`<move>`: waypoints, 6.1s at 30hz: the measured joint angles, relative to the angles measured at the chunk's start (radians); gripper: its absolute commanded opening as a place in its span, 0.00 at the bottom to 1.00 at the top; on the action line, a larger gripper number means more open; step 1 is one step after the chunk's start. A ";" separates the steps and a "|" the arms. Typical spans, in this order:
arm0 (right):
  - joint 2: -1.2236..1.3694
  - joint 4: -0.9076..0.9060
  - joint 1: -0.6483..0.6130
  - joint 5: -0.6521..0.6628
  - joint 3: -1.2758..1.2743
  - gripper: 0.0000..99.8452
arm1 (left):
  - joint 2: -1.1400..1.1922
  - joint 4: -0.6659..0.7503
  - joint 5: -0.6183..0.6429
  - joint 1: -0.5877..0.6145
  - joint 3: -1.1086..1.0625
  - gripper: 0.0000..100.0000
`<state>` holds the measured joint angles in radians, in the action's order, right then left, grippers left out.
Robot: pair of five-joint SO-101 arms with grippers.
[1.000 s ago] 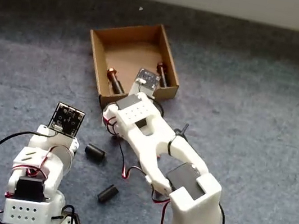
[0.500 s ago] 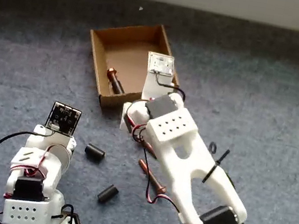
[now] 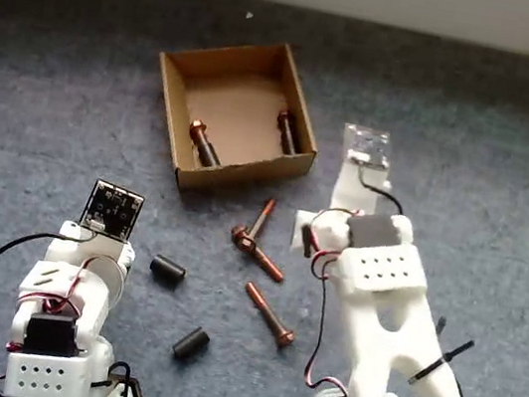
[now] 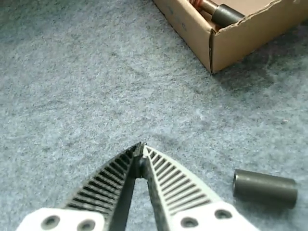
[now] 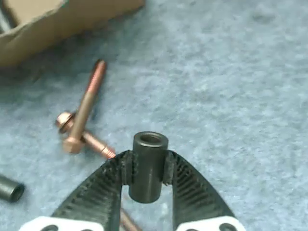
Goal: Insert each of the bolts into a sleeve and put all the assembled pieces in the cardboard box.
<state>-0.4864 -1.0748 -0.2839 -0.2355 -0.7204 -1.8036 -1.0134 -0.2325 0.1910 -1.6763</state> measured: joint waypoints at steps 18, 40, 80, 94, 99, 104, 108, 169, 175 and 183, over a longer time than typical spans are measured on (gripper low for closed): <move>0.000 0.422 0.516 -0.117 -0.213 0.01 | 0.002 0.066 -0.173 -0.124 0.060 0.01; 0.000 0.423 0.598 -0.127 -0.216 0.01 | 0.655 -0.199 -0.311 -0.773 0.651 0.12; -0.006 0.423 0.629 -0.127 -0.216 0.01 | 1.715 0.186 -0.614 -0.987 0.910 0.19; -0.006 0.423 0.629 -0.127 -0.216 0.01 | 1.809 0.181 -0.614 -0.993 0.980 0.10; -0.006 0.423 0.629 -0.127 -0.216 0.01 | 1.812 0.155 -0.614 -1.026 0.982 0.05; -0.006 0.423 0.629 -0.127 -0.216 0.01 | 1.815 0.104 -0.617 -1.034 0.993 0.01; -0.006 0.423 0.629 -0.127 -0.216 0.01 | 1.817 0.044 -0.618 -1.036 1.002 0.01; -0.973 0.611 -0.299 -0.006 -0.763 0.01 | 0.187 0.158 0.290 -0.405 0.566 0.01; -1.120 0.720 -0.399 0.149 -0.921 0.01 | 0.184 0.230 0.362 -0.407 0.566 0.01; -1.312 0.802 -0.473 0.299 -0.956 0.01 | 0.176 0.239 0.374 -0.577 0.566 0.01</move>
<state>-1.7983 -0.2723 -0.7564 0.0637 -1.6763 -1.6272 -0.7741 0.1419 -0.3859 -1.1101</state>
